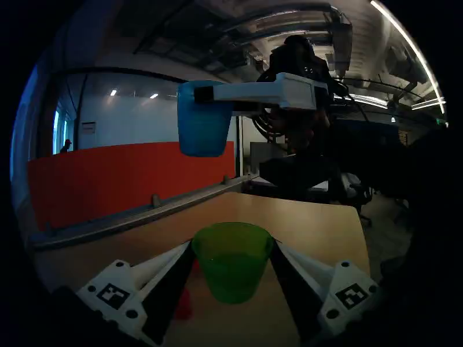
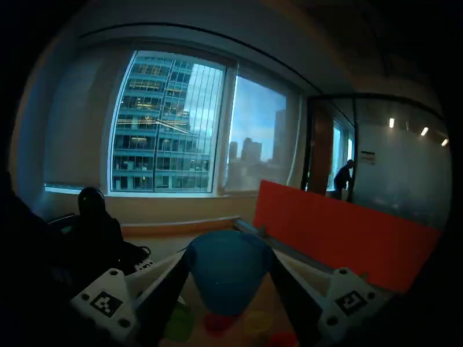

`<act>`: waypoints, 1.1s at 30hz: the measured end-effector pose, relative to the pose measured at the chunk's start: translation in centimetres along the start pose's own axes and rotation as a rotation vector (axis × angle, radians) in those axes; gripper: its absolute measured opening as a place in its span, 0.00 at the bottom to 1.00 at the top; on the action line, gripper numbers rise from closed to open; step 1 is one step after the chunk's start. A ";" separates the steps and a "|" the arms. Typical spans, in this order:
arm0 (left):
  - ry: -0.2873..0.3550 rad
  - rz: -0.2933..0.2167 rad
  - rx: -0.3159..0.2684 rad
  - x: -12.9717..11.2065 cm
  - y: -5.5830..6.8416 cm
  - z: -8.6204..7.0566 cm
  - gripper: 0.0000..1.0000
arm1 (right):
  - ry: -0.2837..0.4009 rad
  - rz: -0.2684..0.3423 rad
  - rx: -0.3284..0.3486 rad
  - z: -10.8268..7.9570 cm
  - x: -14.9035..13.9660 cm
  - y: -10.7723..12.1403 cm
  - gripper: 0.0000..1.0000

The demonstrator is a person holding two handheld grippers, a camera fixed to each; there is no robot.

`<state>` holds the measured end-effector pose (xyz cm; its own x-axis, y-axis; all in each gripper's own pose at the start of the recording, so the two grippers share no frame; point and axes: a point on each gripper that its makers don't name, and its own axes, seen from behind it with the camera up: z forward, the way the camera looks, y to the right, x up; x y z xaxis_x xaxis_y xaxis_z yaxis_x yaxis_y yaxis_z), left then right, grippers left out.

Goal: Pour water

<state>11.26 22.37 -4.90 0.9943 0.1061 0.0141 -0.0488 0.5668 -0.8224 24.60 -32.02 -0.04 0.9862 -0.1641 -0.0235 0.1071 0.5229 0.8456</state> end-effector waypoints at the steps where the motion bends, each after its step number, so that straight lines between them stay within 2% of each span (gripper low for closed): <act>1: 0.000 0.001 0.001 0.0 0.0 0.0 0.88 | 0.000 0.006 0.001 -0.1 0.0 0.0 0.92; 15: -0.005 0.009 0.010 0.1 -0.1 0.1 0.88 | 0.008 0.024 -0.016 -1.5 -0.1 0.4 0.92; 24: -0.005 0.010 0.006 0.3 0.0 0.3 0.88 | 0.054 0.031 -0.008 -2.3 0.7 0.1 0.92; 33: -0.012 0.007 0.000 0.1 0.0 0.5 0.88 | 0.063 0.025 -0.012 -2.5 0.7 0.3 0.92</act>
<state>11.30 22.77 -4.65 0.9927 0.1194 0.0155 -0.0552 0.5658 -0.8227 25.61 -29.88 -1.16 0.9945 -0.0979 -0.0368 0.0838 0.5358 0.8401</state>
